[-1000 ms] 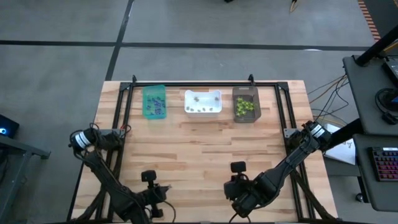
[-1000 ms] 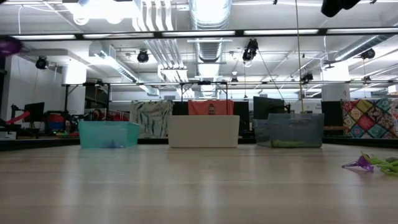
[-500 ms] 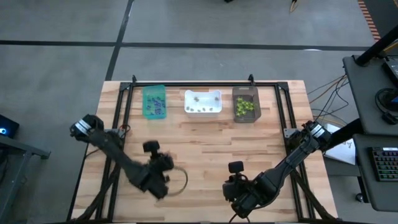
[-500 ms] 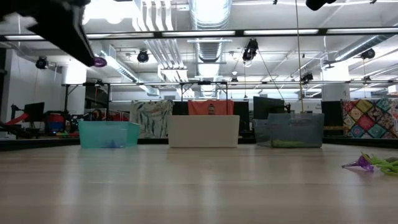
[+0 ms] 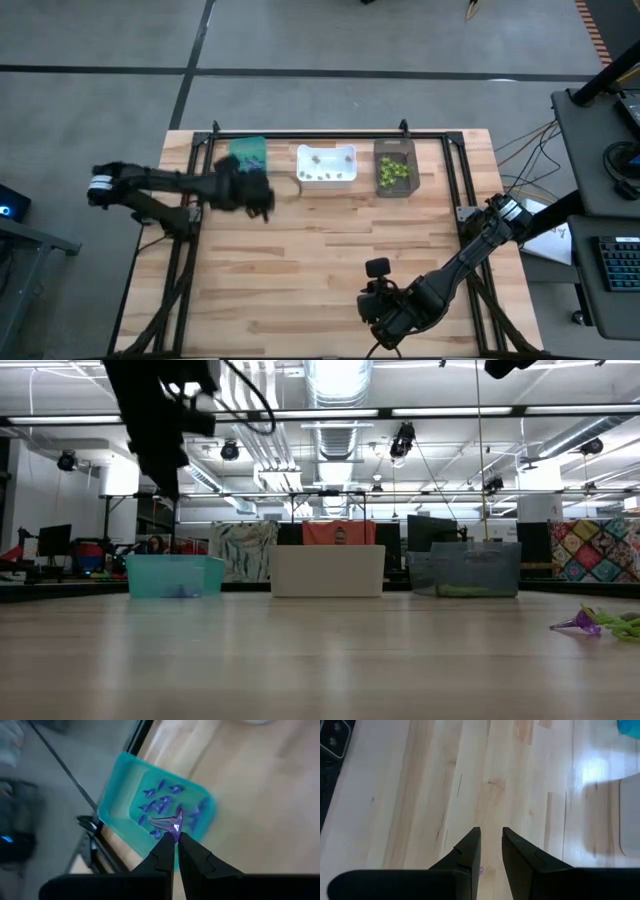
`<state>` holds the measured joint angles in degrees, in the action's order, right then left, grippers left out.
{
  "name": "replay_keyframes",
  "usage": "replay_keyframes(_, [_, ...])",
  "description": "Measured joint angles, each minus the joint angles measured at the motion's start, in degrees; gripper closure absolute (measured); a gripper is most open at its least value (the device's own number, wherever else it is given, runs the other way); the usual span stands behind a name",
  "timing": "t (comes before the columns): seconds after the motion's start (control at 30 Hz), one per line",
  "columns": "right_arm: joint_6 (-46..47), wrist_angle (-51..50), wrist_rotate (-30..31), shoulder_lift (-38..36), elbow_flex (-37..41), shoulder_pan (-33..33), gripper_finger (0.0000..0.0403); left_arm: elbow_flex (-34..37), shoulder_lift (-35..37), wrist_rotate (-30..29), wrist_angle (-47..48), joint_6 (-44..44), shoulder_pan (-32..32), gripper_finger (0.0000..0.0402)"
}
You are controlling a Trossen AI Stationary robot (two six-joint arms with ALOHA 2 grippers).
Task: Sort Halloween decoration
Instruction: Put the purple witch hat toy into the light blue bin
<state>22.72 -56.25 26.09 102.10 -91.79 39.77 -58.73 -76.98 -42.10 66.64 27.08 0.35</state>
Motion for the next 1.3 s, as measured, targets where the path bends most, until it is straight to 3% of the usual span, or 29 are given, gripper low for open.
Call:
replay_keyframes(0.13, [-0.06,0.04,0.09,0.0,0.0,-0.55,0.0335,5.18,3.08,9.36,-11.76,-12.4,15.87,0.0401])
replay_keyframes(0.27, [-0.27,0.03,0.09,0.0,0.0,-1.34,0.0335,5.91,2.02,16.14,-14.7,-16.23,30.93,0.0401])
replay_keyframes(0.47, [-0.46,-0.07,0.09,0.0,0.0,-2.86,0.0335,4.62,-0.44,22.69,-18.12,-21.49,45.12,0.0401])
replay_keyframes(0.63, [-0.33,-0.21,0.09,0.0,0.0,-3.45,0.0335,4.32,-1.62,26.85,-22.95,-24.57,48.11,0.0401])
replay_keyframes(1.13, [2.13,-0.19,0.07,0.0,0.0,-3.43,0.0335,4.33,-8.94,26.52,-27.81,-27.64,48.05,0.0401])
replay_keyframes(1.3, [3.06,-0.2,0.07,0.0,0.0,-3.43,0.0335,4.34,-11.3,23.16,-28.55,-27.68,48.05,0.0391])
